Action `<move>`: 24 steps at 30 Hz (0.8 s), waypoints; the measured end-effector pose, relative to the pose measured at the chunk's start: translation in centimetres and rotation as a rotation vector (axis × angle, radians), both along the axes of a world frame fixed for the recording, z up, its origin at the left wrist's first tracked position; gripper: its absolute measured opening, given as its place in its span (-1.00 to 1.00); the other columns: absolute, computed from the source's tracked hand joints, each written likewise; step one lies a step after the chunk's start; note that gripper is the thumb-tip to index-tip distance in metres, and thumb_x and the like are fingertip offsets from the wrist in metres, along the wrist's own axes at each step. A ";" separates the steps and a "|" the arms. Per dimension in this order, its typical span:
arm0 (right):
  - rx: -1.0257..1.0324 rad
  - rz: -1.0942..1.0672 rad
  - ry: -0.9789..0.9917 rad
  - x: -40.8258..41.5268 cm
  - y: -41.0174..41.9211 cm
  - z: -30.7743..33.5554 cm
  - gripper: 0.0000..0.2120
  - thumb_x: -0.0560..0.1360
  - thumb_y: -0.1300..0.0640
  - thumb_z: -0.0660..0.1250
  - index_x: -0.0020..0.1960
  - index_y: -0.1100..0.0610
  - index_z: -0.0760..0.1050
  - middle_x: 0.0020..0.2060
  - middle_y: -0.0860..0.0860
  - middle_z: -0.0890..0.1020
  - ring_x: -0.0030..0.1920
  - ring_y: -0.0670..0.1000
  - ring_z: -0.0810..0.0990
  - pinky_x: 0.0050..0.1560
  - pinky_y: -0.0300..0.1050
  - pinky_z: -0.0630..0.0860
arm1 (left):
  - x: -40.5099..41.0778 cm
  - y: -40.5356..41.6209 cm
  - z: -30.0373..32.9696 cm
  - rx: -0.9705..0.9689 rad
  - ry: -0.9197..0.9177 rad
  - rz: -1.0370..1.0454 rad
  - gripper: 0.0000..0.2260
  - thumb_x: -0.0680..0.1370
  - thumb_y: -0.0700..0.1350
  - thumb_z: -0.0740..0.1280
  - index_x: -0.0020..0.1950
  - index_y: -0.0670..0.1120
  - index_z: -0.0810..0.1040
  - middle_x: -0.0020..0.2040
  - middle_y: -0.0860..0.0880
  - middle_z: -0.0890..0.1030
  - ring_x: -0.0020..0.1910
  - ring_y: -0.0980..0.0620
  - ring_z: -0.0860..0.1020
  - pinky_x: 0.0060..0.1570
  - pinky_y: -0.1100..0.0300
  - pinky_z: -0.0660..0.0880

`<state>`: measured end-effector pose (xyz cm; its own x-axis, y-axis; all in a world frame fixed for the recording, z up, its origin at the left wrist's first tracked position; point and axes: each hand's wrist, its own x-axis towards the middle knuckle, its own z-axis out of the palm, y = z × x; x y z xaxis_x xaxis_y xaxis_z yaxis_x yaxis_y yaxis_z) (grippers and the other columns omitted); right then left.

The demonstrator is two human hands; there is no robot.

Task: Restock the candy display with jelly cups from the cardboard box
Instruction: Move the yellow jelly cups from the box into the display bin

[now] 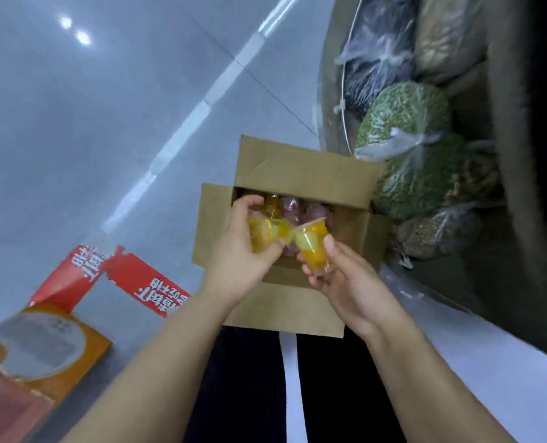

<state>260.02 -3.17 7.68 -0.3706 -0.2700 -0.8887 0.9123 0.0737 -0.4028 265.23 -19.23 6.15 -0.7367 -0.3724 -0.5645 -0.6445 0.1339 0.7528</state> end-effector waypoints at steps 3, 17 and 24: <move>-0.207 0.051 0.042 -0.6 -2.0 10.8 -0.63 0.40 0.03 0.34 0.13 0.19 0.52 -0.09 0.09 0.66 -0.18 -0.01 0.65 -0.18 -0.27 0.54 | -0.8 -2.3 11.6 -0.062 0.104 0.046 -0.50 0.39 -0.18 0.46 0.23 -0.01 0.32 0.03 0.22 0.44 0.08 0.13 0.48 0.09 0.30 0.43; -0.294 0.024 0.846 -4.0 4.8 46.7 -0.62 0.23 0.12 0.43 0.01 -0.17 0.57 -0.07 -0.10 0.64 0.01 -0.04 0.58 0.17 -0.03 0.47 | -8.8 3.9 47.9 -0.101 0.777 -0.382 -0.61 0.31 0.03 0.41 0.09 0.21 0.42 0.00 0.13 0.52 0.04 0.23 0.51 0.02 0.43 0.37; 0.064 -0.168 1.143 -4.3 14.6 51.9 -0.72 0.30 0.03 0.43 0.00 -0.13 0.53 -0.12 -0.10 0.64 -0.08 -0.11 0.61 -0.05 -0.31 0.51 | -13.4 13.9 53.2 0.063 0.835 -0.646 -0.57 0.29 0.07 0.45 0.12 0.20 0.42 -0.02 0.25 0.54 0.01 0.19 0.54 0.02 0.33 0.45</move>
<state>255.77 11.45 59.54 -0.9939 -0.1079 -0.0216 0.0178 0.0357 -0.9992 251.80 -5.36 59.32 -0.9478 0.2415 0.2084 0.2611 0.2119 0.9418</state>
